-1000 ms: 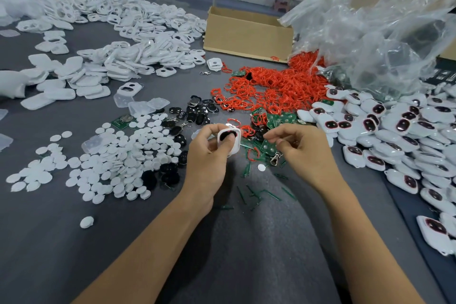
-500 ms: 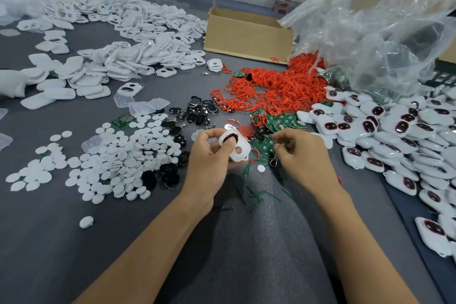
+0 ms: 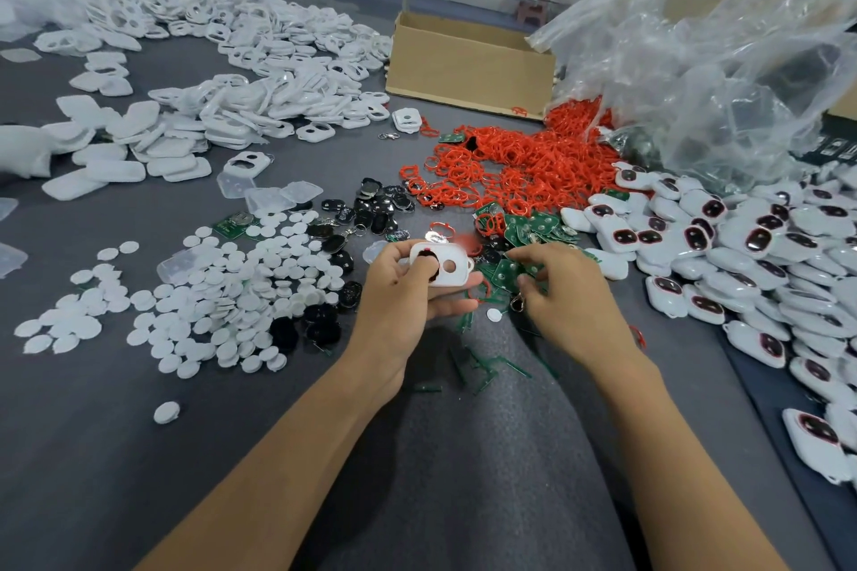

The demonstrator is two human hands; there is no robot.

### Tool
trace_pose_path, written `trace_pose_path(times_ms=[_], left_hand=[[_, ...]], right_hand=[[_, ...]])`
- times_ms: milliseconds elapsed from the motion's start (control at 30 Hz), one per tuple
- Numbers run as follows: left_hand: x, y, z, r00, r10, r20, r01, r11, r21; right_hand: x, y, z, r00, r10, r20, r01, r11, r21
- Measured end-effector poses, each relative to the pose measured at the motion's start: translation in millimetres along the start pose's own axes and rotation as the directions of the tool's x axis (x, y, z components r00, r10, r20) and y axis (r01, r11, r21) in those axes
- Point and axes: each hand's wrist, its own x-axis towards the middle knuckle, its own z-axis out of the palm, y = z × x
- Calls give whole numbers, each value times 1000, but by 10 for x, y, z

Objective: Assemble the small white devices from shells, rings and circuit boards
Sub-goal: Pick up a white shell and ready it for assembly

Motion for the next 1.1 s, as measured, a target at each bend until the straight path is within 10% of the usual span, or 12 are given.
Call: trace_pose_path(times_ms=[633, 1100], left_hand=[[19, -24, -25, 997, 22, -73, -18, 998, 54], [37, -81, -17, 998, 38, -59, -32, 995, 97]], right_hand=[[-35, -93, -131, 956, -146, 253, 107, 981, 161], [-54, -131, -208, 997, 2, 79, -37, 896, 443]])
